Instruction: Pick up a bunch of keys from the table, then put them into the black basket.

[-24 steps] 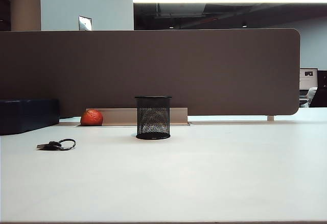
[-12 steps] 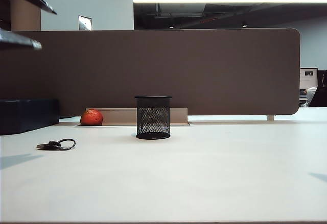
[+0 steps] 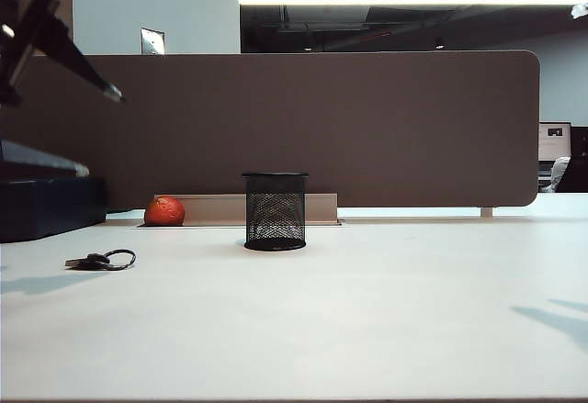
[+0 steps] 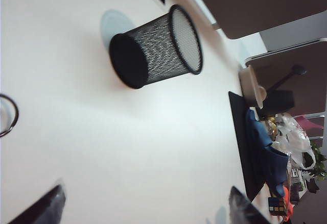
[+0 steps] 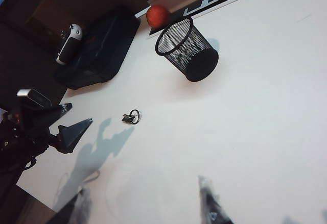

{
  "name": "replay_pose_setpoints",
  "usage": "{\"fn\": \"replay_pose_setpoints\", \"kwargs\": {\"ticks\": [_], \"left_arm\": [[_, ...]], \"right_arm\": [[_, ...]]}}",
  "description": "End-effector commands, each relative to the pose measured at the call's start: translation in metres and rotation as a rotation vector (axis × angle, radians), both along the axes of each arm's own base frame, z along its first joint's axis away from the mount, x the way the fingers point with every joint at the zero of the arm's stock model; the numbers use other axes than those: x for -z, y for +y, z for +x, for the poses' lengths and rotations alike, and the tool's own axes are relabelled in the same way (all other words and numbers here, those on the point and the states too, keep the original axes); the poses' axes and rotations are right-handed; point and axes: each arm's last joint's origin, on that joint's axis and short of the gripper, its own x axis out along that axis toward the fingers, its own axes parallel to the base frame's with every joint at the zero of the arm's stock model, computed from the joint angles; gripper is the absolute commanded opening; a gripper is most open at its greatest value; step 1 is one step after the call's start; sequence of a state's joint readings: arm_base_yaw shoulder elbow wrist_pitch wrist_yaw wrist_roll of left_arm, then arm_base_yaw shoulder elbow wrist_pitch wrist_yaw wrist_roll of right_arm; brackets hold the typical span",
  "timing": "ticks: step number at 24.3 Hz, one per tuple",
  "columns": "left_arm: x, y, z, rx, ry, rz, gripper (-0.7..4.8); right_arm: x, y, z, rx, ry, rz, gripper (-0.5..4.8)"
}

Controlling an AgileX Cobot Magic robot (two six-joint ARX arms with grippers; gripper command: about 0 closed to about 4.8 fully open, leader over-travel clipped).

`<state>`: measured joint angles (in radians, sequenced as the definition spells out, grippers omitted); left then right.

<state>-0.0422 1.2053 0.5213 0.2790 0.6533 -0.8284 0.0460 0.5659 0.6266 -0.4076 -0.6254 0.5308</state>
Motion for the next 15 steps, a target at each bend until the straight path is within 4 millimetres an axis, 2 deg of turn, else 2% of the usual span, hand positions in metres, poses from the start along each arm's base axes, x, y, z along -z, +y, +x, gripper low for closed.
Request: {"fn": "replay_pose_setpoints", "kwargs": {"ticks": [1,8,15], "left_arm": [[0.005,-0.001,0.008,0.006,-0.009,-0.002,4.13],[0.018,-0.001,0.021,-0.014,0.015,-0.012,4.13],[0.021,-0.003,0.050,-0.007,0.050,-0.016,4.12]], "right_arm": [[-0.003,0.001,0.002,-0.011,-0.025,0.005,2.75],[-0.003,0.000,0.002,-0.010,-0.023,0.004,2.75],[-0.003,0.001,0.002,-0.011,-0.023,0.005,2.75]]}}
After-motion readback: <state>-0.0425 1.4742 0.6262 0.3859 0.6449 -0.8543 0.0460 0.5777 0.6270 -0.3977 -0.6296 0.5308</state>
